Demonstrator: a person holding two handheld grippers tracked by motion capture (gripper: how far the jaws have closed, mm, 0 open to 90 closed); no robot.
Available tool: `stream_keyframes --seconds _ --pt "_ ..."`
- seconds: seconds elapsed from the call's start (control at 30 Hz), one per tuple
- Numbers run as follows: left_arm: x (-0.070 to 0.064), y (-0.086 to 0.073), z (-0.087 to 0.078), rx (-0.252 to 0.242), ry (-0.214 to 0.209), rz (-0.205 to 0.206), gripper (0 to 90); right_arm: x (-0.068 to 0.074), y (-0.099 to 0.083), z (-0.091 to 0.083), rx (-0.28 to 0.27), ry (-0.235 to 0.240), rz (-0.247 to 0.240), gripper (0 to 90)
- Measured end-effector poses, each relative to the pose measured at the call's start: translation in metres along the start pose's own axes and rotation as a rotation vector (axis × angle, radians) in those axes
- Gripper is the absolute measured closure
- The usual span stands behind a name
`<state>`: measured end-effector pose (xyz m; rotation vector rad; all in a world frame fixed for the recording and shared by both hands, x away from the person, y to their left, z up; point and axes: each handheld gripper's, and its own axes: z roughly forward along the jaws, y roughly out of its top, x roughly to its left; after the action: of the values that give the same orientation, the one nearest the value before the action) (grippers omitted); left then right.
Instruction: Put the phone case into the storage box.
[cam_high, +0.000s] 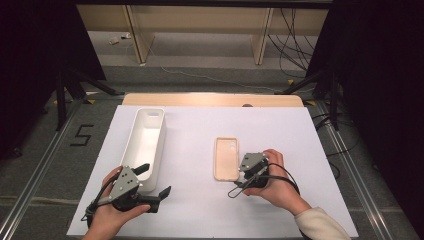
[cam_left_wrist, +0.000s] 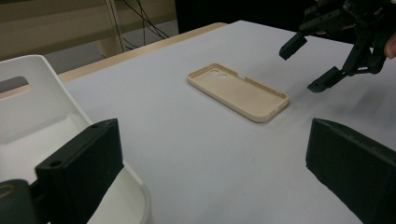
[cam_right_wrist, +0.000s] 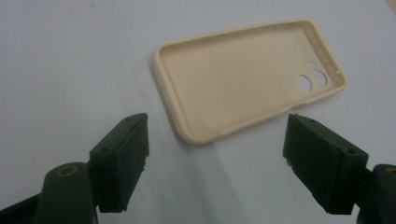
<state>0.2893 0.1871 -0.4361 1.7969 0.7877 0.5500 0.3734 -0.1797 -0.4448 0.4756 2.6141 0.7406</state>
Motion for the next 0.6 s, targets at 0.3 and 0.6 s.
stream_keyframes --seconds 0.3,0.6 --pt "0.000 0.000 0.000 0.001 -0.002 0.000 3.3 0.008 0.015 0.018 0.097 0.017 -0.080 25.6" --pt "0.000 0.000 0.000 0.000 -0.003 -0.002 3.3 0.004 0.022 0.031 0.163 0.021 -0.119 26.3"
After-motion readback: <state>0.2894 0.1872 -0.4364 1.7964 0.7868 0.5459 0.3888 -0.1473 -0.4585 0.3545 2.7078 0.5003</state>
